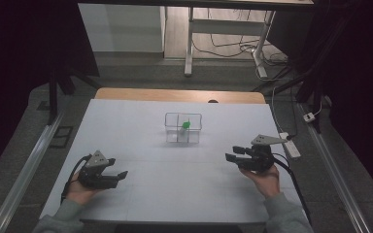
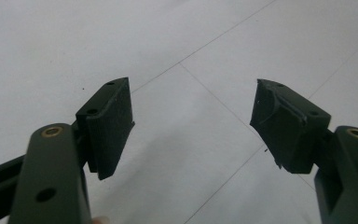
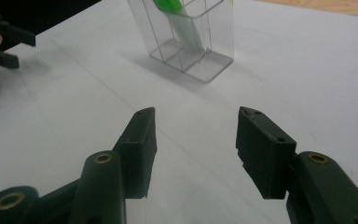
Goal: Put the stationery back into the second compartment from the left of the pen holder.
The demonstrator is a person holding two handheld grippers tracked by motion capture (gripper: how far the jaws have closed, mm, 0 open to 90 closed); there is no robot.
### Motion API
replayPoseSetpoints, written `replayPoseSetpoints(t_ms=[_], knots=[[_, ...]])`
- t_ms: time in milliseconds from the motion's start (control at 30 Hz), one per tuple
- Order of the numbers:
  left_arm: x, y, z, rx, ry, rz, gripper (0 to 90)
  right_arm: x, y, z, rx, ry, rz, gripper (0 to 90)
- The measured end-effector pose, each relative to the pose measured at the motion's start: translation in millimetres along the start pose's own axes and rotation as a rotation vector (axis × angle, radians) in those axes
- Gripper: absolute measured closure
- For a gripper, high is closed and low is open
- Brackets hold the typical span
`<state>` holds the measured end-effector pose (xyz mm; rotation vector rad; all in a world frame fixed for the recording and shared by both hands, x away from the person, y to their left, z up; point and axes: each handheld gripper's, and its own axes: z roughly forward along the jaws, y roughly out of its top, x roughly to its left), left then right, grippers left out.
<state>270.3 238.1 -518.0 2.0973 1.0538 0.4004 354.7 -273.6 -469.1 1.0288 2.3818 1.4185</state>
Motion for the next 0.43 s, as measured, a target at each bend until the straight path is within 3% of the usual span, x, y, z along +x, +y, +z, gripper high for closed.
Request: replayPoseSetpoints(t_ms=[433], knots=[[-1.8, 2.9, 1.7, -0.001, -0.005, 0.004, 29.2, -8.2, -23.8, -16.0, 0.021, -0.038, -0.008, 44.9]])
